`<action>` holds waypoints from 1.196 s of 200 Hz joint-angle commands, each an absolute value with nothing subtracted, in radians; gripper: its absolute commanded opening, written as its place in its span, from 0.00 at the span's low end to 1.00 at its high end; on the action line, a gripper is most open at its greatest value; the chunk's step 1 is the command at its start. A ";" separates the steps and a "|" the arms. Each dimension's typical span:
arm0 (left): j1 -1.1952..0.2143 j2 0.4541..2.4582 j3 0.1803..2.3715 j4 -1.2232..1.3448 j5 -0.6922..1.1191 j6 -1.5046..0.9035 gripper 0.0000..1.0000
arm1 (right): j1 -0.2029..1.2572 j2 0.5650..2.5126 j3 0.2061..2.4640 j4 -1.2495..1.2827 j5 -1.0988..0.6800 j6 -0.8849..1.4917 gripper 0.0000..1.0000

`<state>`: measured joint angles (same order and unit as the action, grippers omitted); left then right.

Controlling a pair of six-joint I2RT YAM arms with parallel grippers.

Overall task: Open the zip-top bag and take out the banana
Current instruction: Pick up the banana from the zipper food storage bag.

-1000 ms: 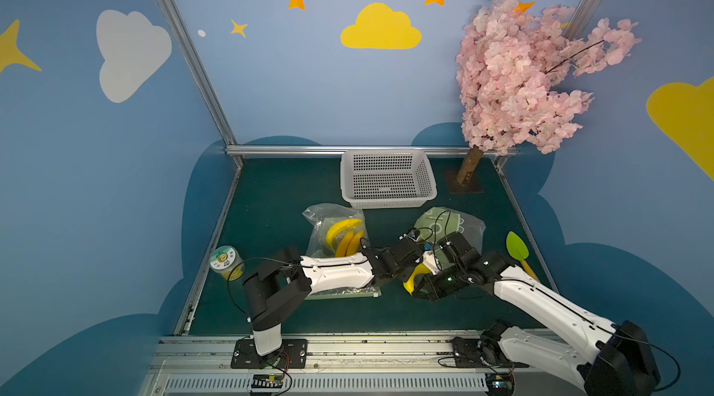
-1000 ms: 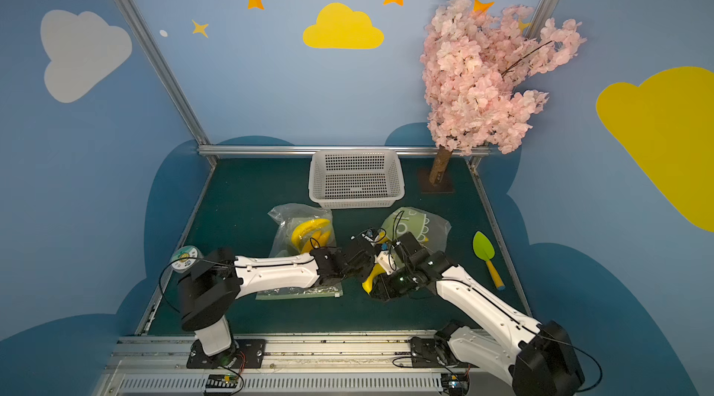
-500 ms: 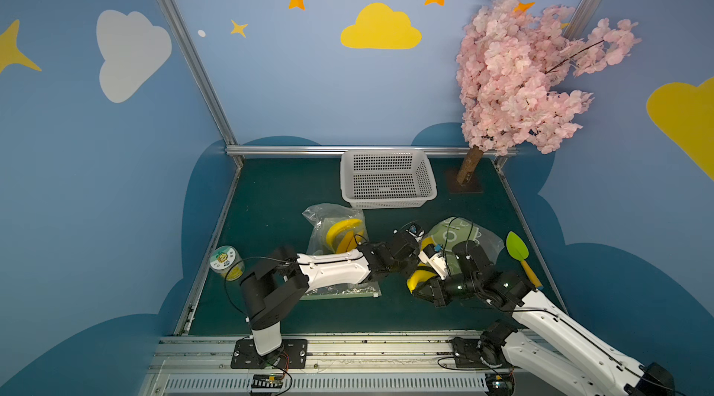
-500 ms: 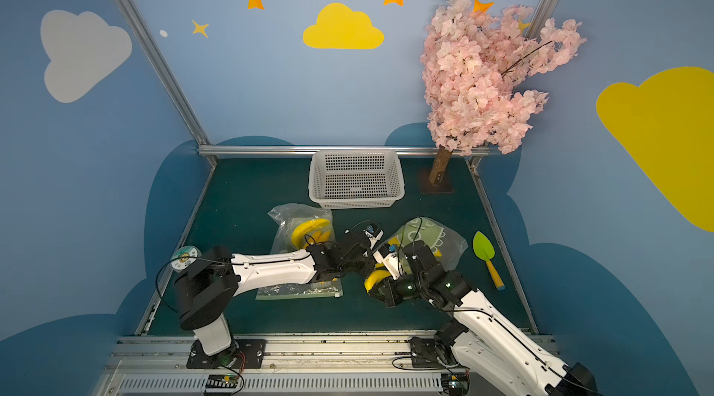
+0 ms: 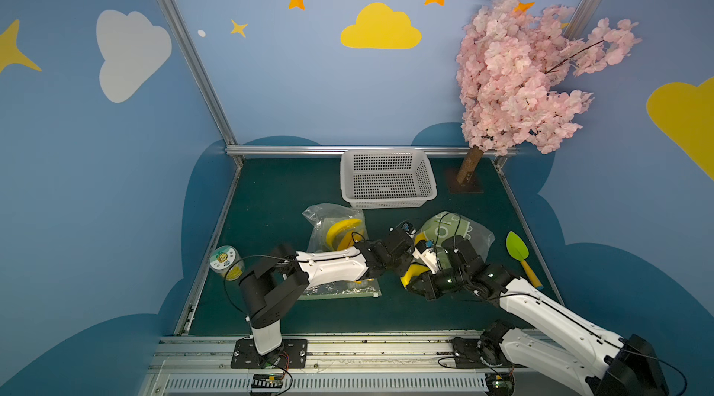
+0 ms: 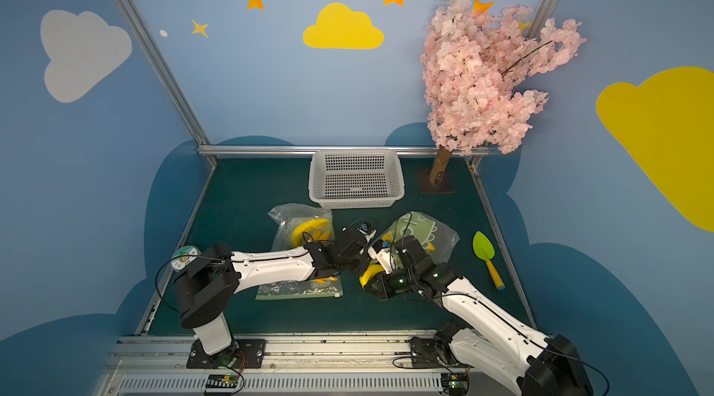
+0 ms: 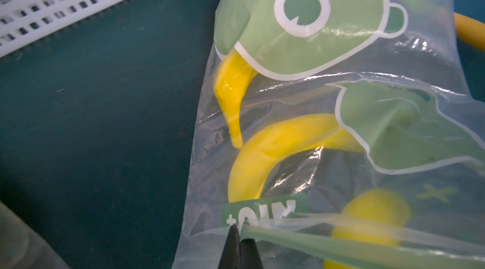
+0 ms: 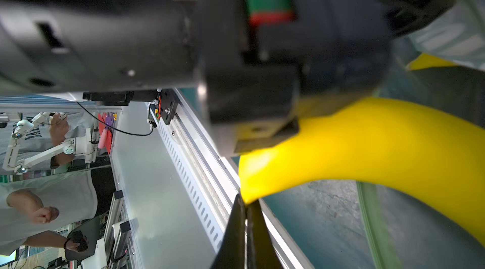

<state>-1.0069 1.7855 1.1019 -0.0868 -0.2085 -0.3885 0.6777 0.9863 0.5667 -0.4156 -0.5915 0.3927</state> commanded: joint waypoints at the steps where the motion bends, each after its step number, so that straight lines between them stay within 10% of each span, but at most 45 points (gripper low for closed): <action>1: -0.990 1.794 1.130 -0.250 -0.318 -0.457 0.03 | 0.690 1.041 0.626 -0.264 -0.592 0.382 0.00; 223: -0.985 1.798 1.147 -0.216 -0.221 -0.577 0.03 | 0.718 1.304 0.585 -0.365 -0.537 0.279 0.00; 239: -0.984 1.804 1.148 -0.214 -0.215 -0.579 0.03 | 0.719 1.296 0.581 -0.390 -0.533 0.273 0.16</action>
<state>-0.9905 1.7878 1.1252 -0.2409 -0.2230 -0.5583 0.7021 1.3109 0.6064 -0.3012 -0.5003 0.3214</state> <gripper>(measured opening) 0.050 0.076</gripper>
